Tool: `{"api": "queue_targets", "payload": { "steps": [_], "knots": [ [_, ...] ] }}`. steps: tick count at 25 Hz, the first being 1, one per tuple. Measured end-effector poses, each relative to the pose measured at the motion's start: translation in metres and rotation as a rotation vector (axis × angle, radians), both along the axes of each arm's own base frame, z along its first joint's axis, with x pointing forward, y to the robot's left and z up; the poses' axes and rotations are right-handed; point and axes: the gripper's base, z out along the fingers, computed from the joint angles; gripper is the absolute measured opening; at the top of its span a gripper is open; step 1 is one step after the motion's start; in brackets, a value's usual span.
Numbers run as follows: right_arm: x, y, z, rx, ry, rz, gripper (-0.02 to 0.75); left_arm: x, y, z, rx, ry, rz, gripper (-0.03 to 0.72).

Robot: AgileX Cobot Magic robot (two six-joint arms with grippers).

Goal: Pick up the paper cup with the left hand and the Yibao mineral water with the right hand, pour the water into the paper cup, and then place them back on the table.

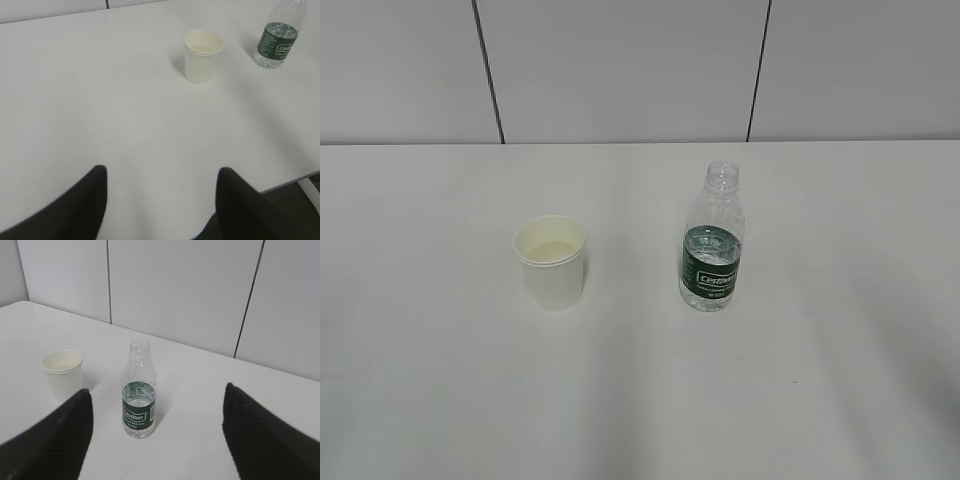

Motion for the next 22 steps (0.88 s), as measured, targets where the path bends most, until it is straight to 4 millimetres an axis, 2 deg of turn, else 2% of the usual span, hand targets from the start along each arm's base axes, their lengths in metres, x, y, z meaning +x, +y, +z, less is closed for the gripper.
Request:
{"api": "queue_targets", "payload": {
  "steps": [4,13,22],
  "knots": [
    [0.0000,0.0000,0.0000,0.000,0.000,0.000,0.593,0.0010,-0.0003,-0.0012,-0.010,0.003,0.029,0.466],
    [0.0000,0.0000,0.0000,0.000,0.000,0.000,0.593,0.0019,-0.0043,-0.0015,-0.017,0.001,0.331,0.466],
    [0.0000,0.0000,0.0000,0.000,0.000,0.000,0.593,0.0025,-0.0092,-0.0011,0.003,-0.007,0.297,0.466]
  ]
}}
